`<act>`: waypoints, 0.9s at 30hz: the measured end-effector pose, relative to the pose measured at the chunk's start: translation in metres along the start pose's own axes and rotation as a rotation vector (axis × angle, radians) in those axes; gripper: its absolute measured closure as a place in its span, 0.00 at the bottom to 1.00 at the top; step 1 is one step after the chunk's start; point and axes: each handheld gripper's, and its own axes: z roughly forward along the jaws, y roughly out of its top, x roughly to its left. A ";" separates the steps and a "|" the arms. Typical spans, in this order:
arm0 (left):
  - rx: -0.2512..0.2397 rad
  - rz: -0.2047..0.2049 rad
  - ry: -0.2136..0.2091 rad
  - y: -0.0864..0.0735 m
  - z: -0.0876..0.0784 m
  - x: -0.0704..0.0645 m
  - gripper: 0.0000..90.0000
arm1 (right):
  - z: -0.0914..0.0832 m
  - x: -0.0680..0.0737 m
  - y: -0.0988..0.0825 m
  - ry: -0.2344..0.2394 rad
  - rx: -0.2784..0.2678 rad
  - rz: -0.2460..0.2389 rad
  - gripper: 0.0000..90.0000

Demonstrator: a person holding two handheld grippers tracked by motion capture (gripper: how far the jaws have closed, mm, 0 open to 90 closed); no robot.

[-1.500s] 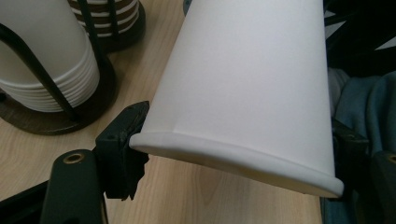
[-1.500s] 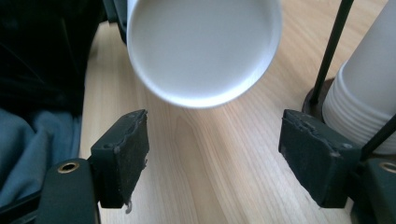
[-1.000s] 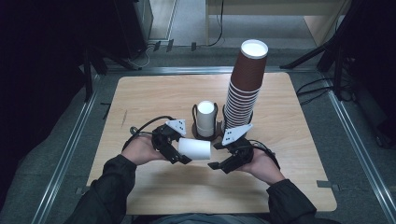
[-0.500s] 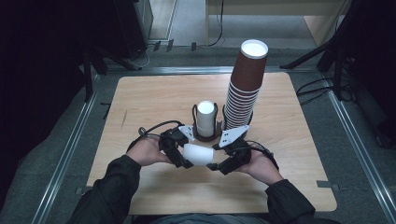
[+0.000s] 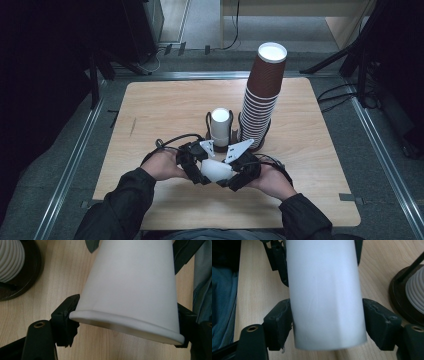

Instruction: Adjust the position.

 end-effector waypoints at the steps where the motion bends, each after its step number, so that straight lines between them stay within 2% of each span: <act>1: 0.002 0.002 -0.001 0.001 0.001 0.000 0.27 | 0.001 0.001 0.000 0.002 0.003 -0.004 0.32; 4: 0.006 0.002 -0.001 0.002 0.002 -0.001 0.27 | 0.003 0.002 0.002 0.007 0.006 -0.013 0.36; 11: 0.004 -0.001 -0.018 0.001 0.002 -0.002 0.25 | 0.002 0.004 0.002 0.016 0.014 -0.035 0.38; 14: -0.020 -0.001 -0.014 0.000 -0.001 -0.002 0.22 | 0.000 0.004 0.002 0.016 0.001 -0.045 0.37; 15: -0.025 0.000 -0.012 0.000 -0.002 -0.001 0.19 | -0.002 0.003 0.001 0.016 -0.005 -0.044 0.37; 17: -0.045 -0.018 -0.012 -0.002 -0.004 0.000 0.14 | -0.005 0.002 0.000 0.010 -0.009 -0.038 0.37; 18: -0.068 -0.019 0.001 -0.006 -0.008 0.003 0.13 | -0.006 0.001 -0.001 0.007 -0.016 -0.038 0.37; 21: -0.085 -0.041 0.009 -0.011 -0.013 0.005 0.11 | -0.010 -0.001 -0.003 -0.002 -0.029 -0.040 0.37; 23: -0.089 -0.041 0.010 -0.012 -0.014 0.006 0.10 | -0.012 -0.003 -0.004 -0.005 -0.034 -0.037 0.37; 27: -0.146 -0.066 -0.008 -0.020 -0.021 0.008 0.10 | -0.014 -0.003 -0.005 -0.004 -0.043 -0.029 0.37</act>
